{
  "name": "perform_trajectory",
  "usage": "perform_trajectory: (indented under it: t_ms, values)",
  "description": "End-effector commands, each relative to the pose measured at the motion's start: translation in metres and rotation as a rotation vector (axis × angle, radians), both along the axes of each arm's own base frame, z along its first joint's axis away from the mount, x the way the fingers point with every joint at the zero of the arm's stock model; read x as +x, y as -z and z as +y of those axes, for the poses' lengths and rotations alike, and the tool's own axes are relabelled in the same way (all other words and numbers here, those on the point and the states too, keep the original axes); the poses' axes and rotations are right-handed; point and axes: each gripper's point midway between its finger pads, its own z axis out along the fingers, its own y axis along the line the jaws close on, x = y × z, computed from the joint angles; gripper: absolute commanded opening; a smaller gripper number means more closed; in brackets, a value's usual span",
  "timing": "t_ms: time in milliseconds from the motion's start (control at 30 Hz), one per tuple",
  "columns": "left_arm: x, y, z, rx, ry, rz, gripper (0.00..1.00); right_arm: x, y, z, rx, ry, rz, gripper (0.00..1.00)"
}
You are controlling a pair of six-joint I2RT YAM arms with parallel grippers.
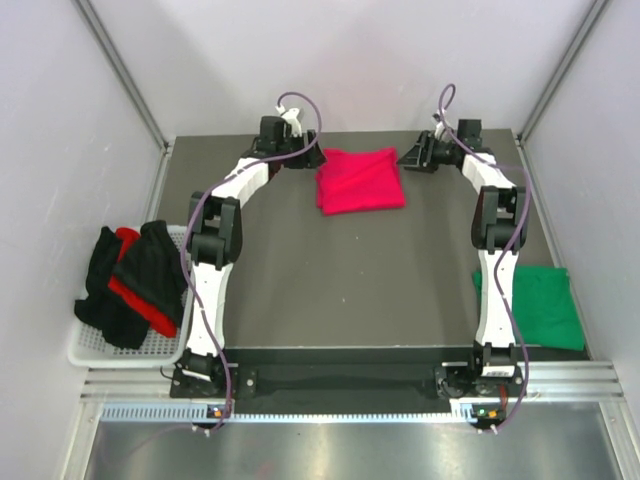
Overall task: Fold and stack the t-shirts
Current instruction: Neatly place the folded tshirt to the corner
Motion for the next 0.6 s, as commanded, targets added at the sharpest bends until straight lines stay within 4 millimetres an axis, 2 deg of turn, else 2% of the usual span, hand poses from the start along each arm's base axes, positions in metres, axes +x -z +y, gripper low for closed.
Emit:
perform_trajectory:
  t_ms: [0, 233, 333, 367, 400, 533, 567]
  values:
    - [-0.009, -0.016, -0.011, -0.090, 0.030, 0.026, 0.76, -0.010, 0.015, 0.008, 0.058, -0.033, 0.073, 0.64]
    - [-0.015, -0.009, -0.013, -0.123, 0.033, 0.072, 0.75, -0.010, 0.041, 0.014, 0.015, 0.033, 0.175, 0.64]
    - [-0.019, -0.015, -0.014, -0.153, 0.038, 0.083, 0.75, -0.008, 0.045, 0.011, -0.017, 0.054, 0.187, 0.65]
    - [-0.021, -0.022, -0.014, -0.162, 0.042, 0.076, 0.75, -0.013, 0.047, 0.030, -0.024, 0.022, 0.190, 0.66]
    - [-0.023, -0.022, -0.015, -0.166, 0.043, 0.083, 0.75, -0.014, 0.047, 0.037, -0.028, 0.011, 0.192, 0.66]
    - [-0.034, -0.028, -0.016, -0.199, 0.054, 0.115, 0.73, -0.018, 0.056, 0.053, -0.043, 0.022, 0.234, 0.63]
    - [-0.037, -0.036, -0.016, -0.210, 0.061, 0.110, 0.73, -0.020, 0.059, 0.057, -0.047, 0.016, 0.240, 0.61]
